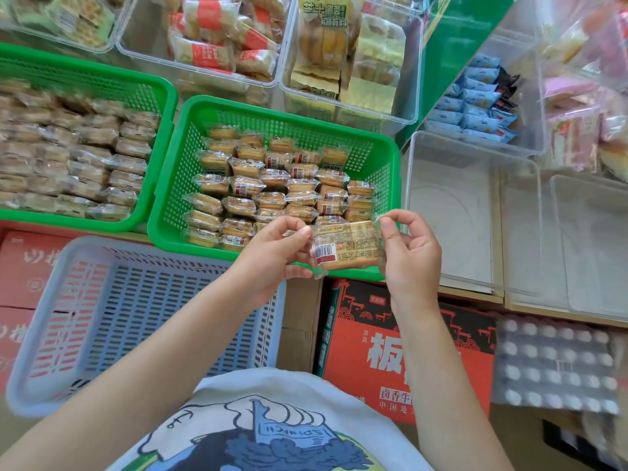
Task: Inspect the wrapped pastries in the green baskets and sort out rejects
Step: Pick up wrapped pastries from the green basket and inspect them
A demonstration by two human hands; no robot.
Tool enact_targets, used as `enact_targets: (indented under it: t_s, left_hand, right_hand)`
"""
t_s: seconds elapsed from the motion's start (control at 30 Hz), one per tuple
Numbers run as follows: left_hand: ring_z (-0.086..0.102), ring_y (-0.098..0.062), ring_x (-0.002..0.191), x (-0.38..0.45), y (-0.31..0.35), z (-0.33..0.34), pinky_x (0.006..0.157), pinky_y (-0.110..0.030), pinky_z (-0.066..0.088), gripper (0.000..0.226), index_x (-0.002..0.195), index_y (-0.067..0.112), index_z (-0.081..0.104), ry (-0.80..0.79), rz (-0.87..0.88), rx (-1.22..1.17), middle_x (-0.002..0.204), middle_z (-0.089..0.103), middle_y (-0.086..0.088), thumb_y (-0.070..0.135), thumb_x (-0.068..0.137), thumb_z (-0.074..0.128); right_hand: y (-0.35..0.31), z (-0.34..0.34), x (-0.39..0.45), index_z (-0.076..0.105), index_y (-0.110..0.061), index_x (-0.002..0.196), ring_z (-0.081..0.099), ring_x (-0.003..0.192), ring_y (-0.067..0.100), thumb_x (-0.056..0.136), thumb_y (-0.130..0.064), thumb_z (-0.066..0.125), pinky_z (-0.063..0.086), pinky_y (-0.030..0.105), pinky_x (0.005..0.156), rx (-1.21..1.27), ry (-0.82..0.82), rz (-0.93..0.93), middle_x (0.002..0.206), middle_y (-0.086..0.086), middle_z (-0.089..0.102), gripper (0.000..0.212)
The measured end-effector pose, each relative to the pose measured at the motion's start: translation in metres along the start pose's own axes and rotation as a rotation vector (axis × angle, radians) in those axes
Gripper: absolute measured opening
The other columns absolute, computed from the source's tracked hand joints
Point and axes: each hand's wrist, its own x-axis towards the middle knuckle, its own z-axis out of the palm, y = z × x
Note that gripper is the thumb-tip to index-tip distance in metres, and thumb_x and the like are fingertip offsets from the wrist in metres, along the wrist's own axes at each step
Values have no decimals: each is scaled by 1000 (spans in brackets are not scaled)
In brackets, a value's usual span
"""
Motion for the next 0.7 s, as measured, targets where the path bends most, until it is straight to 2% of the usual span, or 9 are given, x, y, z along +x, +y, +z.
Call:
enact_targets:
  t_s: [0.07,0.2,0.27,0.37,0.43,0.5,0.57,0.63,0.7]
  left_hand:
    - [65,-19,63,1,1,0,52,-24,54,10,92,11,54,-8,-15,-21,71,60,-2,15,102,55]
    - [66,-24,64,5,1,3,52,-26,57,9,97,11,53,3,-51,-44,73,62,-5,16,102,55]
    - [66,-23,61,8,1,4,54,-29,58,8,98,12,51,13,-62,-33,71,61,-3,18,104,53]
    - [67,-27,60,13,4,6,59,-39,61,9,100,15,47,52,-18,68,72,61,-2,21,106,47]
    - [68,-29,57,18,9,7,60,-43,62,9,100,17,45,71,39,156,60,61,5,23,108,44]
    - [68,-29,54,27,16,8,60,-45,62,7,104,18,44,83,93,267,51,60,5,24,107,44]
    - [70,-30,57,39,20,4,64,-51,62,8,107,20,48,119,122,384,64,66,2,28,106,47]
    - [72,-24,66,57,16,-4,71,-55,61,11,112,25,51,179,153,592,91,68,-1,34,105,48]
    - [68,-19,86,73,4,-17,80,-49,58,25,125,22,51,245,199,893,114,64,-1,36,105,47]
  right_hand:
    - [-5,2,0,64,-27,89,64,71,23,100,-17,57,51,28,52,229,-16,177,84,8,69,16]
    - [-4,5,3,55,-15,102,56,52,8,102,-16,52,33,18,33,449,-55,336,89,8,65,4]
    - [0,5,3,54,-9,109,56,50,6,102,-21,53,33,17,35,394,-63,336,90,10,65,14]
    - [6,4,7,60,-6,113,49,49,7,92,-49,60,34,19,42,112,-192,306,84,12,65,47]
    - [9,4,12,66,-12,110,44,53,14,86,-59,63,36,27,49,-87,-322,315,76,13,58,53]
    - [10,7,15,66,-13,111,58,65,20,82,-57,69,47,31,59,-156,-376,347,84,9,63,53]
    - [7,8,22,62,-17,116,71,88,24,84,-48,73,56,32,64,-100,-367,370,108,10,67,46]
    - [4,7,39,60,-19,114,72,88,25,89,-33,72,59,32,61,-107,-316,281,113,11,64,31]
    - [3,5,67,61,-21,115,71,86,22,90,-24,71,59,31,69,-290,-186,109,113,3,63,27]
